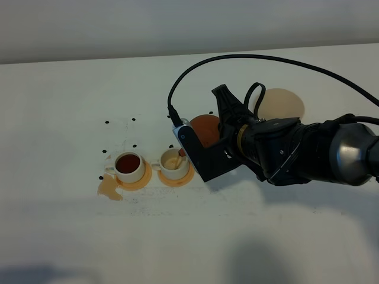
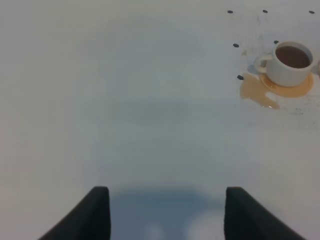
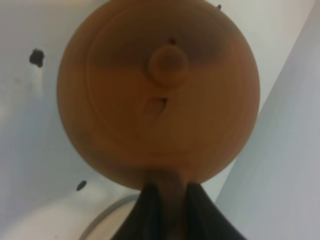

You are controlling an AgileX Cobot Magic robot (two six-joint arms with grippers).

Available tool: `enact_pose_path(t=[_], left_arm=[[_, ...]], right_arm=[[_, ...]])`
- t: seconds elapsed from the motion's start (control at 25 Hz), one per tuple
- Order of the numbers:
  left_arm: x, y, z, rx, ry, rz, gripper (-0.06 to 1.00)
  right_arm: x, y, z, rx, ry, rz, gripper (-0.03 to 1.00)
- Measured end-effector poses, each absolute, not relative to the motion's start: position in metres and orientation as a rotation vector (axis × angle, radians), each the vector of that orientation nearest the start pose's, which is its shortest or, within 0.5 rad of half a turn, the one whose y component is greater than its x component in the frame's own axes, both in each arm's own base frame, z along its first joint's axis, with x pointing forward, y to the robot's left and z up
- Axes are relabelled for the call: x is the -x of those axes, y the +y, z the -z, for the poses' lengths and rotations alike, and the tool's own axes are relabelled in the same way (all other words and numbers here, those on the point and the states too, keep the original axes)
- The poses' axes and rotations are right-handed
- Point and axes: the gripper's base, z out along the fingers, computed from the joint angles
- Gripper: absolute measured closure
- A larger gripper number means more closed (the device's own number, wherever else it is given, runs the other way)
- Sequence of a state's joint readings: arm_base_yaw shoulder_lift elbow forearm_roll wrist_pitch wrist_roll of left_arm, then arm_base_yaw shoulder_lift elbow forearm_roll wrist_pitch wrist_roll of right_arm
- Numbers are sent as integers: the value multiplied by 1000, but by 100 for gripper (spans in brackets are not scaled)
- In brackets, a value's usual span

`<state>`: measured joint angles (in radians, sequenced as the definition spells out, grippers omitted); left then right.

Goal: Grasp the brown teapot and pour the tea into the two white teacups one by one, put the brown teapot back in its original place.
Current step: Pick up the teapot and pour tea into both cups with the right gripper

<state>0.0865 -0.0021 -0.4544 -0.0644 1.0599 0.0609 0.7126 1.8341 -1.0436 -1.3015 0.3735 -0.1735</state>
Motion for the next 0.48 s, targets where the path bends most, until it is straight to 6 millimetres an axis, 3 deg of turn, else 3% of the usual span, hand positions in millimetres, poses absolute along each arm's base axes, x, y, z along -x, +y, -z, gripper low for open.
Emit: enact_pose_path(t=[0.48], left_arm=[[0,-5,-265,25,2085,-12,44]], right_arm=[[-307,220,-181,2103,1249,834,85]])
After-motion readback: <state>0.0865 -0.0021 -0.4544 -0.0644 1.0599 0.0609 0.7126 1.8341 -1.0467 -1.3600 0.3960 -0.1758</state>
